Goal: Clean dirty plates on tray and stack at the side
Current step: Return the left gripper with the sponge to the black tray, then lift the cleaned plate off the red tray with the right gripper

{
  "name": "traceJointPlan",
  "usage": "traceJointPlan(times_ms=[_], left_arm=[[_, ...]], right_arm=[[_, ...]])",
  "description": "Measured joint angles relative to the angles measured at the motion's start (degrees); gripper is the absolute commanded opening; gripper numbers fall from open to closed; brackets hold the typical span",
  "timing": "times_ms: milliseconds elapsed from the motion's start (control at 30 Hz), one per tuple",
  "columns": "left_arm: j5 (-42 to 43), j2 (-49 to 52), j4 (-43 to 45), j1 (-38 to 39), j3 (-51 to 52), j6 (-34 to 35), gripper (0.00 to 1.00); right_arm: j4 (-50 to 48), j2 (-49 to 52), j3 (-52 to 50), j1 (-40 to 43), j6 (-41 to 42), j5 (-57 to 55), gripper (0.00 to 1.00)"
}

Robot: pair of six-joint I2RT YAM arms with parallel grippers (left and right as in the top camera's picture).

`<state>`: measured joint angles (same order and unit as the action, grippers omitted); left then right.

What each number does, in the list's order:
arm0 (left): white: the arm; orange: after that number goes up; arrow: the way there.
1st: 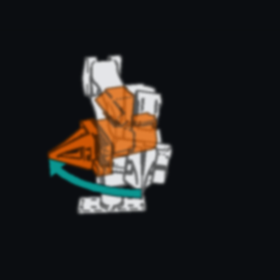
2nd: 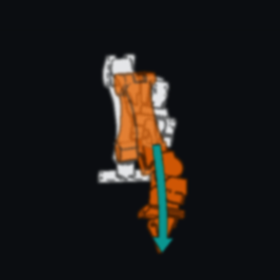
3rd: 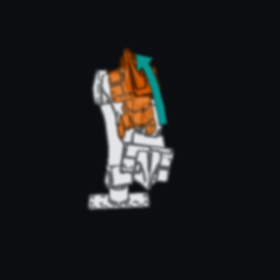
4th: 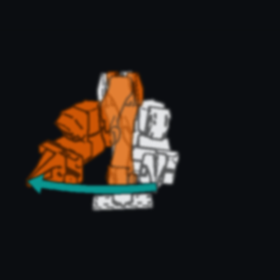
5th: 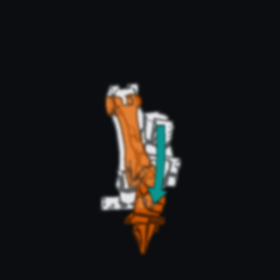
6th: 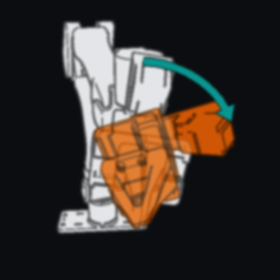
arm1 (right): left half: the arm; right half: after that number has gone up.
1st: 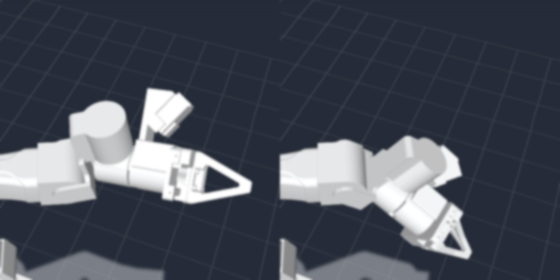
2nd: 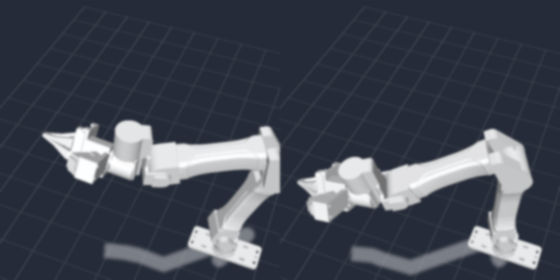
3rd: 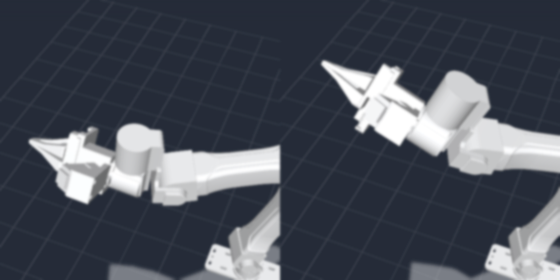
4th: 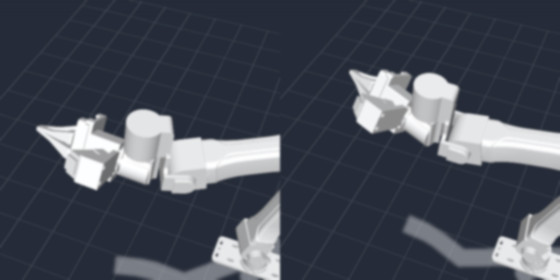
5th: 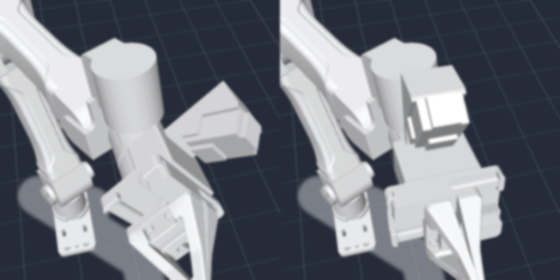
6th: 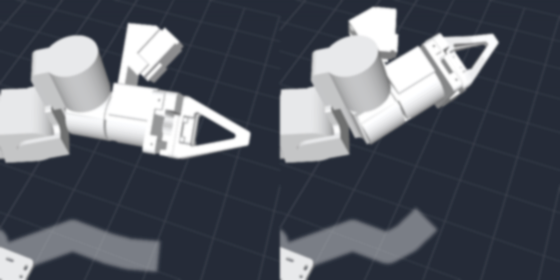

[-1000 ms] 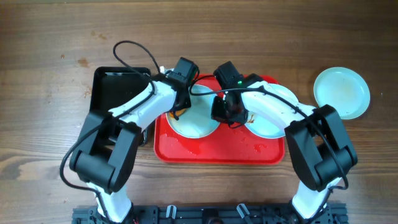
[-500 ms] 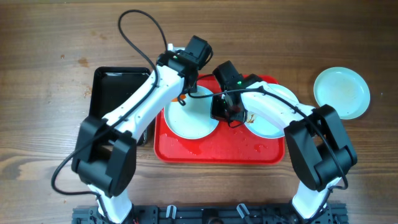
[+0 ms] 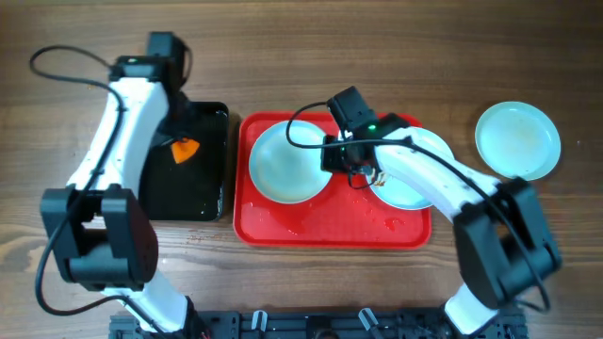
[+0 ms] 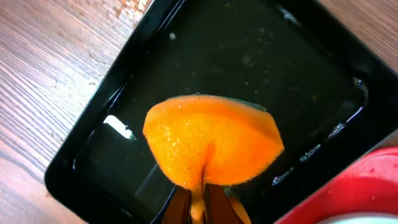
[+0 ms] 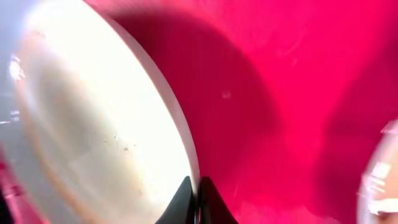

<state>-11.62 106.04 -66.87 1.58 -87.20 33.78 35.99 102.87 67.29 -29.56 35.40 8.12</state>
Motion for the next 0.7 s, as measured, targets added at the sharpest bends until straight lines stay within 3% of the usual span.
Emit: traceJointPlan(times_ms=[267, 533, 700], left_arm=[[4.4, 0.0, -0.5, -0.6, 0.0, -2.7, 0.04], [4.7, 0.0, -0.7, -0.6, 0.0, -3.1, 0.04], [4.8, 0.0, 0.4, -0.6, 0.7, -3.3, 0.04]], right_arm=[[6.8, -11.3, 0.0, 0.0, -3.8, -10.8, 0.05], [9.2, -11.7, 0.0, 0.0, -11.8, -27.3, 0.05], [11.3, -11.7, 6.5, 0.0, -17.1, -35.2, 0.04]])
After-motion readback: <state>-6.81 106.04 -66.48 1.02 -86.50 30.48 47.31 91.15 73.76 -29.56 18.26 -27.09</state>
